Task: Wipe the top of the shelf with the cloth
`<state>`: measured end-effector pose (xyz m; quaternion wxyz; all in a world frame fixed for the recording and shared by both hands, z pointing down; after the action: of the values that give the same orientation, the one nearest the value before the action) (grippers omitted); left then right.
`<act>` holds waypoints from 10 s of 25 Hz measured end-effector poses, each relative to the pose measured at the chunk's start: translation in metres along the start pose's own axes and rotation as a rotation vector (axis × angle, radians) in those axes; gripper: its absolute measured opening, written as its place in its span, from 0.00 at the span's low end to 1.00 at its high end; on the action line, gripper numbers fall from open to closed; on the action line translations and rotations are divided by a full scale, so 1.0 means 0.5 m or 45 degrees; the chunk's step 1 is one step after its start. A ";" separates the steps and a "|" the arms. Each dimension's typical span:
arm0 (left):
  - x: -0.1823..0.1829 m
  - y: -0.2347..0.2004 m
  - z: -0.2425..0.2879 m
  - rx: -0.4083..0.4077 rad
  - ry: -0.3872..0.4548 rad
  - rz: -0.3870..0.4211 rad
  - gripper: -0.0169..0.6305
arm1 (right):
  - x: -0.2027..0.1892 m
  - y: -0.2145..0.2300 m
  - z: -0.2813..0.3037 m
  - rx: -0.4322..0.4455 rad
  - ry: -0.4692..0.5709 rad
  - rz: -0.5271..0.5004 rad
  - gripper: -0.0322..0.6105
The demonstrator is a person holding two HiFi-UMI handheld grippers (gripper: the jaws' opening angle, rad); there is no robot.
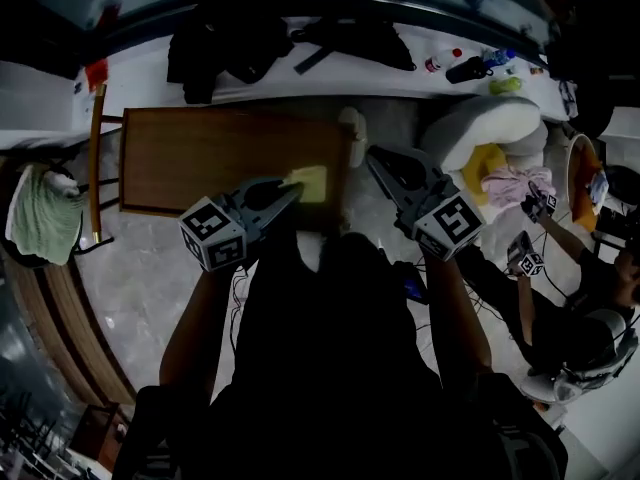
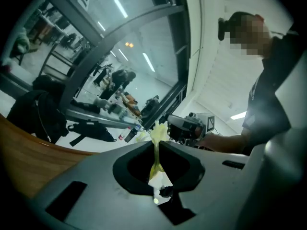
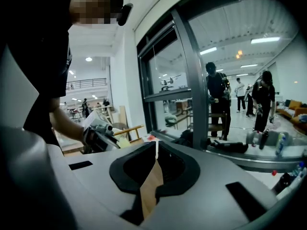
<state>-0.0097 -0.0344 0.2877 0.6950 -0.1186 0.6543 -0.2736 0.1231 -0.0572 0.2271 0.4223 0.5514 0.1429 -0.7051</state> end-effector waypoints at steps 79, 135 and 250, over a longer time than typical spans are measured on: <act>-0.228 -0.608 -0.222 0.727 -0.773 0.020 0.08 | -0.284 0.001 0.415 0.234 -0.047 0.061 0.09; -0.349 -0.232 0.303 0.462 -0.730 -0.054 0.08 | -0.340 0.213 0.058 0.087 -0.003 0.163 0.09; -0.386 -0.323 -0.042 0.478 -0.904 -0.058 0.08 | -0.344 0.015 0.261 0.293 -0.125 0.083 0.09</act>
<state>-0.0654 -0.0596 0.5326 0.8812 -0.0914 0.3092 -0.3458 0.0491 -0.0735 0.4293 0.3854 0.5656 0.0222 -0.7288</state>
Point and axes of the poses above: the fingertips, and each gripper's own axes: z forward along the fingers, y to its right, x out of its top, the point moved 2 cm from there along -z, backward along the fingers, and after that the axes turned 10 degrees about z, right-handed, at the moved point
